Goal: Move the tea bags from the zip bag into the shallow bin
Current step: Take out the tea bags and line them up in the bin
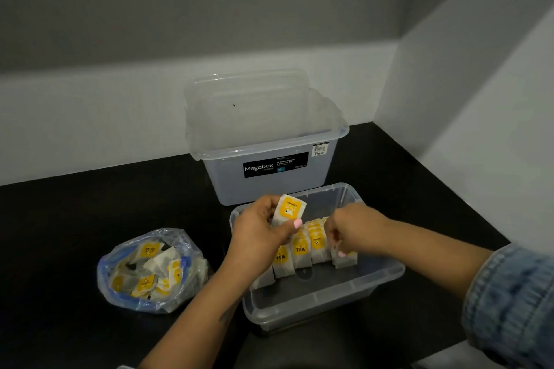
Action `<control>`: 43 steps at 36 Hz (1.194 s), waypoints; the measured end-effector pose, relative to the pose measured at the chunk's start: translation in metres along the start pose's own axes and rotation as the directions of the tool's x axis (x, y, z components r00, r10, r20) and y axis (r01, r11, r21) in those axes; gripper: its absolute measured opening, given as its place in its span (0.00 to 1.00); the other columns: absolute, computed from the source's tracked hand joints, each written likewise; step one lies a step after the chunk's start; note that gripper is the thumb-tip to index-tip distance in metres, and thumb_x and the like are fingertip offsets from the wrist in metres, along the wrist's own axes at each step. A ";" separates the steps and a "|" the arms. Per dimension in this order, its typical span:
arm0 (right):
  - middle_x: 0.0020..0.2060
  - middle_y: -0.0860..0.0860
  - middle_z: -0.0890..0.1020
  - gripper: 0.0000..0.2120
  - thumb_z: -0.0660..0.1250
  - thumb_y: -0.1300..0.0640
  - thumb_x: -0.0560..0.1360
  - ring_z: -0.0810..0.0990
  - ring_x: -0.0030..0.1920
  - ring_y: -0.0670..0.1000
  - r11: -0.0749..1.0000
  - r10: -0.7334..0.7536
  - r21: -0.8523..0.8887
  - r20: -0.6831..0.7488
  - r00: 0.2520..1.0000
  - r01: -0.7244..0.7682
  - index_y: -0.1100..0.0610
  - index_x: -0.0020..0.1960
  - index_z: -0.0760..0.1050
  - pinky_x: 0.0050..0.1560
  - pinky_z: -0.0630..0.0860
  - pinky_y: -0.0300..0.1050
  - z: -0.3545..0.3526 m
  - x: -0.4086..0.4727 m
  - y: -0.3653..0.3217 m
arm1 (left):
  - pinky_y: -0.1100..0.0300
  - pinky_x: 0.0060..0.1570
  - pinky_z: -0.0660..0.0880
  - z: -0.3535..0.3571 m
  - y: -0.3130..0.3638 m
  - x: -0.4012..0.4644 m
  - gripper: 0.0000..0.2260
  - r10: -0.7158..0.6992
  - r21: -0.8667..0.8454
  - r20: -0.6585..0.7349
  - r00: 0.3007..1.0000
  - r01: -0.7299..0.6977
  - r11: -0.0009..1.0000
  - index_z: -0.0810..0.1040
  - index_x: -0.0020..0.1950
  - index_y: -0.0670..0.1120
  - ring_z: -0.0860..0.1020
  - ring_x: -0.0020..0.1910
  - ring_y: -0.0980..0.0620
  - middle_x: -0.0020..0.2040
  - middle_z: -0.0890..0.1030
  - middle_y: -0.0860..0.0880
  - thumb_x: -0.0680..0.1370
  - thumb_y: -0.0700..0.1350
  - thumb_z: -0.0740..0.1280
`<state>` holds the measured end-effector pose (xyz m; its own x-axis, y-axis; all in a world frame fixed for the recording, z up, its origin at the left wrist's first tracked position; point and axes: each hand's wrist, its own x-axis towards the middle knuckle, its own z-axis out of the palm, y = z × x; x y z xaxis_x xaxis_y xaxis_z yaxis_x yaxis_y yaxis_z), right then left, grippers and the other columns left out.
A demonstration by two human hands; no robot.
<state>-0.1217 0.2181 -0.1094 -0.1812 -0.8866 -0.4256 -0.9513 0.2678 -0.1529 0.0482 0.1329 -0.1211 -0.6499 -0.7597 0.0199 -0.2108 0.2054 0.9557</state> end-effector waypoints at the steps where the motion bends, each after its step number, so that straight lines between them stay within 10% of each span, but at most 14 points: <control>1: 0.45 0.48 0.80 0.06 0.69 0.60 0.73 0.78 0.49 0.47 0.998 -0.008 -0.062 0.007 1.000 0.009 0.54 0.49 0.79 0.52 0.75 0.41 0.004 0.002 -0.001 | 0.62 0.42 0.81 0.000 0.000 -0.001 0.12 0.001 0.003 0.002 1.000 -0.001 1.000 0.75 0.49 0.56 0.82 0.43 0.59 0.45 0.82 0.54 0.72 0.42 0.73; 18: 0.52 0.54 0.80 0.12 0.64 0.61 0.76 0.78 0.53 0.54 0.787 -0.122 -0.608 0.019 0.992 0.108 0.55 0.59 0.73 0.57 0.73 0.51 0.021 0.019 -0.003 | 0.66 0.40 0.80 -0.005 -0.003 0.000 0.13 -0.014 0.019 0.006 1.000 0.014 1.000 0.74 0.50 0.56 0.81 0.42 0.60 0.46 0.81 0.56 0.72 0.43 0.73; 23: 0.53 0.54 0.79 0.15 0.64 0.61 0.76 0.78 0.53 0.54 0.884 -0.079 -0.466 -0.049 0.996 0.047 0.55 0.62 0.71 0.54 0.75 0.48 0.009 0.017 -0.004 | 0.62 0.42 0.81 -0.007 0.000 0.003 0.17 -0.075 -0.003 0.034 0.997 0.075 0.997 0.74 0.55 0.52 0.81 0.46 0.55 0.50 0.81 0.52 0.70 0.43 0.75; 27: 0.52 0.51 0.80 0.09 0.64 0.58 0.77 0.76 0.48 0.48 1.000 0.010 -0.025 -0.208 0.978 -0.015 0.52 0.57 0.74 0.50 0.76 0.44 -0.014 0.016 -0.003 | 0.58 0.46 0.81 -0.006 0.001 0.006 0.21 -0.076 0.061 0.033 0.997 0.074 0.995 0.73 0.57 0.52 0.79 0.50 0.55 0.50 0.79 0.54 0.68 0.42 0.76; 33: 0.43 0.45 0.82 0.02 0.68 0.51 0.76 0.83 0.42 0.48 0.785 0.020 0.608 -0.218 0.976 0.119 0.48 0.48 0.77 0.45 0.80 0.41 -0.038 0.009 -0.013 | 0.53 0.53 0.79 0.001 0.005 0.009 0.27 -0.071 0.146 0.062 0.996 0.061 0.987 0.71 0.61 0.53 0.78 0.52 0.55 0.50 0.79 0.55 0.66 0.43 0.78; 43: 0.37 0.43 0.80 0.03 0.72 0.55 0.73 0.79 0.40 0.41 0.945 0.025 0.326 -0.182 0.983 0.036 0.48 0.44 0.78 0.47 0.76 0.36 -0.039 -0.005 -0.005 | 0.71 0.41 0.76 0.001 0.006 0.004 0.32 -0.035 0.132 0.121 0.992 0.019 0.991 0.69 0.67 0.50 0.79 0.46 0.61 0.56 0.78 0.53 0.66 0.43 0.78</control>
<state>-0.1256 0.2059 -0.0717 -0.2478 -0.9334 -0.2596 -0.8241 0.3439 -0.4501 0.0437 0.1315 -0.1159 -0.7255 -0.6864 -0.0489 -0.3176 0.2710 0.9087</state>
